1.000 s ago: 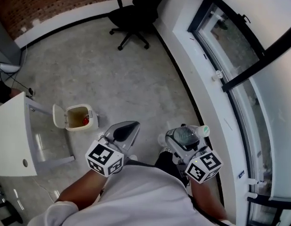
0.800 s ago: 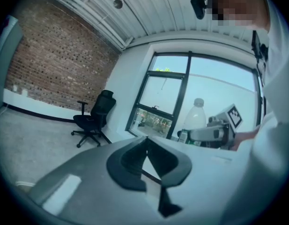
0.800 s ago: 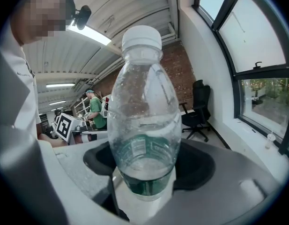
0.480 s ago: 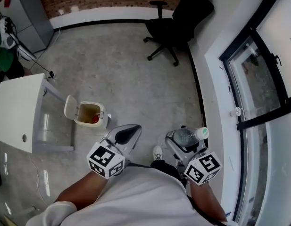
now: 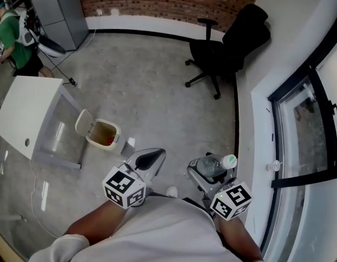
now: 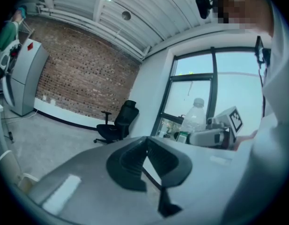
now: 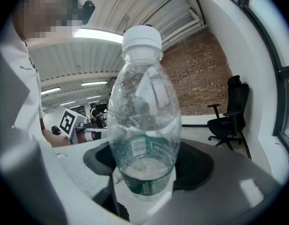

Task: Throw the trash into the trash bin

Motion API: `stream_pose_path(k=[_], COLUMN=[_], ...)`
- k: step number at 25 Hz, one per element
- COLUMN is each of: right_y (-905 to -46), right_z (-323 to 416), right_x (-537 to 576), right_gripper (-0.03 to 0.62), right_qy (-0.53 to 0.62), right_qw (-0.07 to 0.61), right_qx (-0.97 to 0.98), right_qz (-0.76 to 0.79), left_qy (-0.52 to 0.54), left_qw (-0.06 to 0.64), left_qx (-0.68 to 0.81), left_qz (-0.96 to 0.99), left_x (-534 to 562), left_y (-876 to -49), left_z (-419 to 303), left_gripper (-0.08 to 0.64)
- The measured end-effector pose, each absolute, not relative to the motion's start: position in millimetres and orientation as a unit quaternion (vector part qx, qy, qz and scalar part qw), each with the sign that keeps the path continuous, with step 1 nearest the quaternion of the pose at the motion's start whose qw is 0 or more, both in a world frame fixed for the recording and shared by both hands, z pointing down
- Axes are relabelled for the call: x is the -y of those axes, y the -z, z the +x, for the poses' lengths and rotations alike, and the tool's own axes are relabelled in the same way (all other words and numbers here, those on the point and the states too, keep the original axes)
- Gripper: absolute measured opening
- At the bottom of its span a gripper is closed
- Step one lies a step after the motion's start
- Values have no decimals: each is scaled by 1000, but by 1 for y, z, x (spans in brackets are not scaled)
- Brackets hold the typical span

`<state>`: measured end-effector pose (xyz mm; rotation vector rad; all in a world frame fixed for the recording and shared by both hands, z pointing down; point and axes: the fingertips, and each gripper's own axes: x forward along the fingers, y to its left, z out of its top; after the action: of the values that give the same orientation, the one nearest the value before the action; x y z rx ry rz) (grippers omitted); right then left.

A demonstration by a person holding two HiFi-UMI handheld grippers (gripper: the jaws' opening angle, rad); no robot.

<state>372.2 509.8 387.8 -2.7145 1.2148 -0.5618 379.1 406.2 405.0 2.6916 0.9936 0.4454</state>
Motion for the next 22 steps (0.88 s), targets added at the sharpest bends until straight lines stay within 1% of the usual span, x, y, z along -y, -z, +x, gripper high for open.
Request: stream_pose_path(k=[6, 10, 16, 22], right_y=[-399, -402, -398, -407], right_z=[394, 408, 428, 423], right_x=[-529, -521, -483, -434], right_gripper=[327, 327, 326, 326], right_qy=[188, 186, 183, 201], right_qw=[54, 68, 80, 60], right_qx=[-442, -473, -533, -584], right_qz=[-876, -858, -822, -784], left_qy=[-147, -149, -157, -173], left_qw=[122, 106, 104, 124], left_qx=[-300, -276, -184, -115], left_qz=[935, 944, 965, 970], left_x=[-432, -435, -389, -341], left_y=[-413, -414, -407, -421], left_z=[395, 397, 392, 373], left_gripper=[8, 8, 8, 8])
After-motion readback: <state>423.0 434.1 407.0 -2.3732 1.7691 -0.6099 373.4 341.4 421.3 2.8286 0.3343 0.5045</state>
